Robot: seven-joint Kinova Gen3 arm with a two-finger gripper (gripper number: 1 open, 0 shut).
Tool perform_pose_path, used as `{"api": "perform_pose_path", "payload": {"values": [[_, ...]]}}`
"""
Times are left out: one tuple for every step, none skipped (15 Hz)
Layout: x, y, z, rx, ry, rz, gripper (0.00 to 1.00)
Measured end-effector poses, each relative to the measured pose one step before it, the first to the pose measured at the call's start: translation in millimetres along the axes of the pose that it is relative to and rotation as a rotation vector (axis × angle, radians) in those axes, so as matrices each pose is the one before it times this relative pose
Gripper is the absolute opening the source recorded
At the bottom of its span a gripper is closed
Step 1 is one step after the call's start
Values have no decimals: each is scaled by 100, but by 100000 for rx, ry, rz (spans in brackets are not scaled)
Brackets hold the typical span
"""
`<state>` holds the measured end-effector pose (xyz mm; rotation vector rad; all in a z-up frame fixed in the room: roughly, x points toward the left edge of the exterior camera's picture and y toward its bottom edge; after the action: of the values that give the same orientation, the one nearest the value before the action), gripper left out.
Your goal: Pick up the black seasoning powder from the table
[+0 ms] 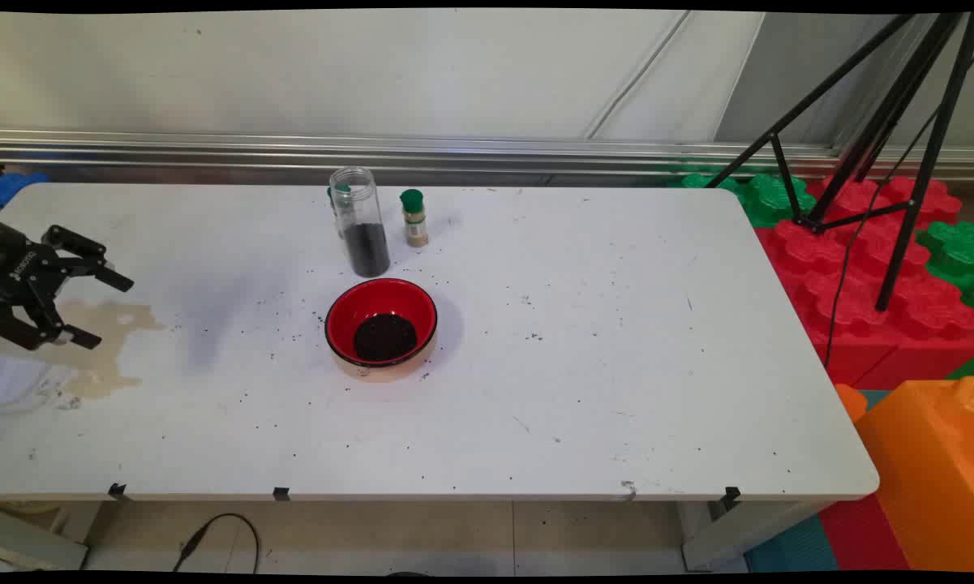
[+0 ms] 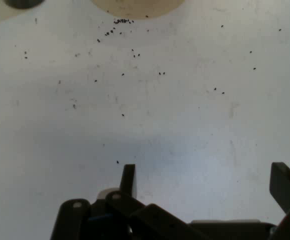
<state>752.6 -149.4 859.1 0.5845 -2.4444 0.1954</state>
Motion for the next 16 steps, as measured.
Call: {"api": "perform_pose_path", "payload": {"values": [[-54, 30, 142, -143, -374, -609, 100], [-26, 25, 178, -99, -248, -631, 100], [-11, 27, 202, -105, -154, -686, 100], [-5, 21, 114, 25, -173, -563, 100], [-5, 7, 114, 36, -205, -599, 100], [-3, 9, 98, 129, -209, -766, 100], [8, 6, 79, 95, -159, -616, 100], [5, 13, 74, 240, -159, -1162, 100], [46, 13, 64, 249, -110, -1415, 100], [58, 26, 28, 250, -186, -1567, 100], [29, 30, 10, 172, -267, -1396, 100], [35, 24, 10, 143, -385, -1554, 100], [33, 38, -16, 159, -292, -1466, 100], [54, 7, -5, 115, -280, -1317, 100], [29, 13, -20, 143, -270, -1090, 100], [27, 12, -36, 268, -296, -1354, 100]]}}
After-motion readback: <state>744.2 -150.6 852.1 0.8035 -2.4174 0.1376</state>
